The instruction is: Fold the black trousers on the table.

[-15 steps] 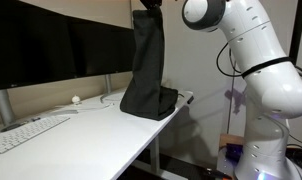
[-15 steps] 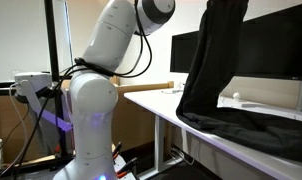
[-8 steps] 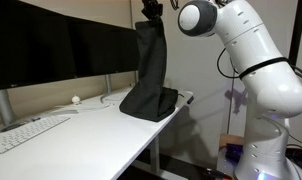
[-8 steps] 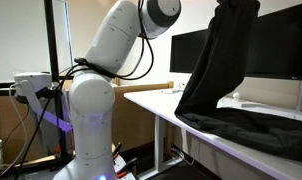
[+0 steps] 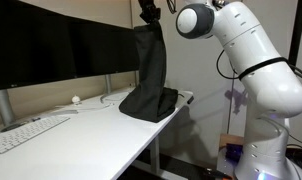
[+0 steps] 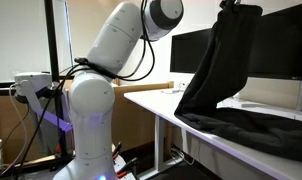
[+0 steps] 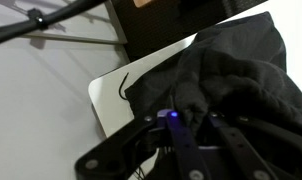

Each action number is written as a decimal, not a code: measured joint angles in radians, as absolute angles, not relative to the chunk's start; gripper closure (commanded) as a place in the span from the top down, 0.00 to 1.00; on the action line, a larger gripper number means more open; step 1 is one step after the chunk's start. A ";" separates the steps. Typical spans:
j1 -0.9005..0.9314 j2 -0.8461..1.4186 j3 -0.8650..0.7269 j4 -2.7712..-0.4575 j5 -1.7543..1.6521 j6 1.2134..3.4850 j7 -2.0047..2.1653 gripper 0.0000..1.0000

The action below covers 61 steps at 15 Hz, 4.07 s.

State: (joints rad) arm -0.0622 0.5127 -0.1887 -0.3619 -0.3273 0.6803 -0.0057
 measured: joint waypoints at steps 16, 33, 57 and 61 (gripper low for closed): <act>-0.057 0.559 -0.181 -0.362 -0.314 0.672 0.060 0.14; -0.140 0.681 -0.217 -0.369 -0.320 0.759 0.066 0.03; -0.282 0.775 -0.217 -0.372 -0.315 0.718 0.005 0.03; -0.309 0.809 -0.217 -0.372 -0.314 0.722 0.010 0.03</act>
